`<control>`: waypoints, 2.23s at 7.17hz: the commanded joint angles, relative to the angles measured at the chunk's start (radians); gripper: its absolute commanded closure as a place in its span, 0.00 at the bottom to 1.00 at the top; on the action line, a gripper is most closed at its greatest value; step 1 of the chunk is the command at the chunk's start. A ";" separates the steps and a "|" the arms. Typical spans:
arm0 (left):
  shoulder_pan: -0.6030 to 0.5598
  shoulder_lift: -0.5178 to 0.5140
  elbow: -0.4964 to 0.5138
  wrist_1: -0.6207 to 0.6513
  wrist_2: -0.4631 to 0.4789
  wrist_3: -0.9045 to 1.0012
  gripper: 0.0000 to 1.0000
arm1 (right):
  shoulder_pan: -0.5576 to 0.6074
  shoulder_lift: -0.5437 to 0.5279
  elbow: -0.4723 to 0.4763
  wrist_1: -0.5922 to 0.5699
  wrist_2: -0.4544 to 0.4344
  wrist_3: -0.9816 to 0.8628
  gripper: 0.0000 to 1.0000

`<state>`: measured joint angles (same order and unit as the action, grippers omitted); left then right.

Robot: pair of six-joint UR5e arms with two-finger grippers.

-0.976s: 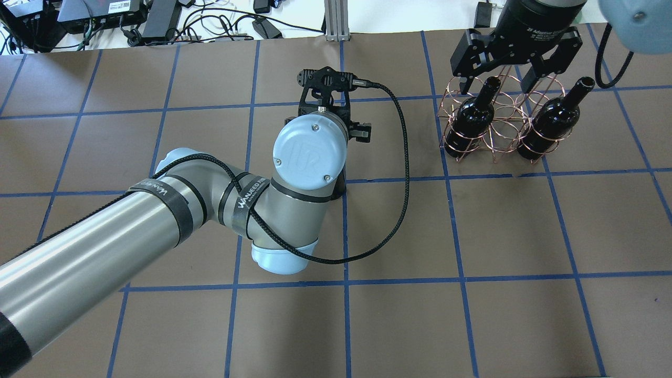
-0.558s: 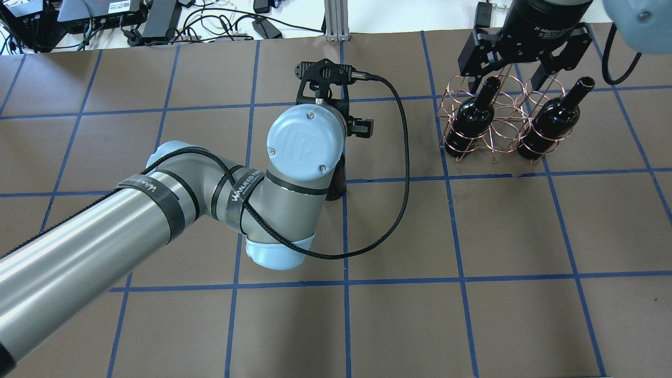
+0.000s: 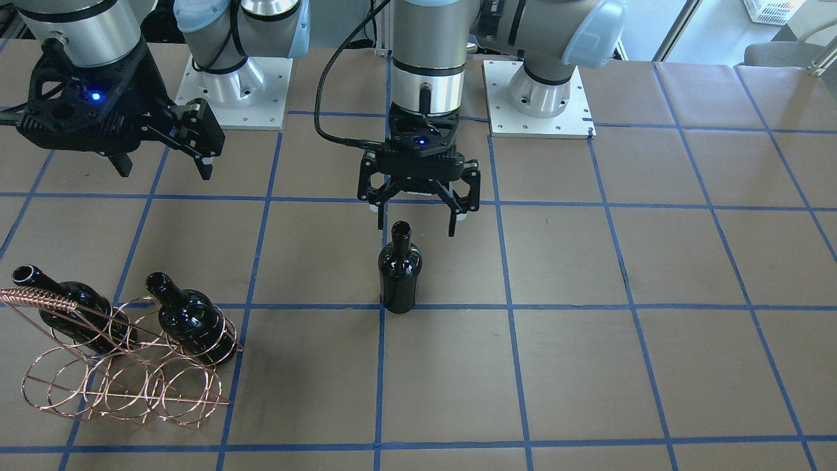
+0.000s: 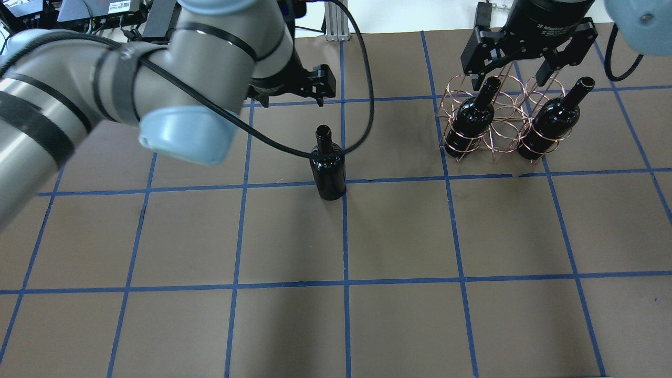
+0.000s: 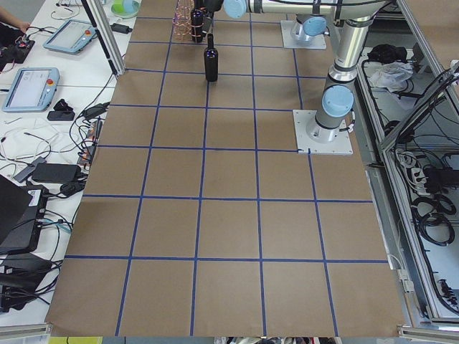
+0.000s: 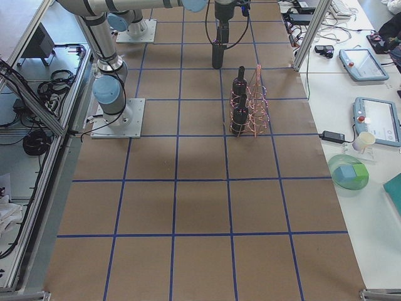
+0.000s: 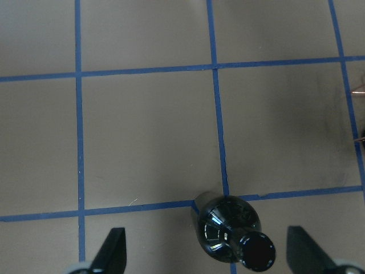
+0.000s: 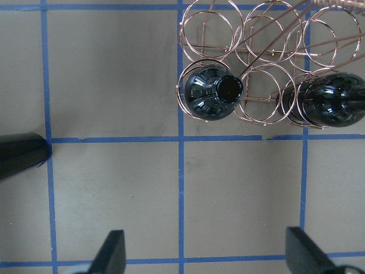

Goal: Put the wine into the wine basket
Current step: 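Open the left gripper and withdraw it away from the standing bottle, then move the right gripper to the standing bottle and grasp its neck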

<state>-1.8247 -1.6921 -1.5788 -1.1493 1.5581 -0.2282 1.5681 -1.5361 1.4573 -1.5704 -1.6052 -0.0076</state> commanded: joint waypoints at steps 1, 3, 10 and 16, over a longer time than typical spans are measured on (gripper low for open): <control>0.135 0.049 0.023 -0.110 -0.061 0.102 0.00 | 0.010 0.002 -0.003 -0.008 0.007 -0.005 0.00; 0.200 0.094 0.034 -0.309 -0.066 0.119 0.00 | 0.091 0.023 -0.014 -0.058 0.051 -0.022 0.00; 0.289 0.137 0.019 -0.435 -0.040 0.251 0.00 | 0.407 0.321 -0.087 -0.267 0.047 0.510 0.00; 0.283 0.137 0.003 -0.429 0.054 0.251 0.00 | 0.434 0.356 -0.077 -0.225 0.057 0.571 0.29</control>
<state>-1.5404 -1.5554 -1.5748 -1.5787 1.6120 0.0231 2.0010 -1.1784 1.3794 -1.8197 -1.5546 0.5658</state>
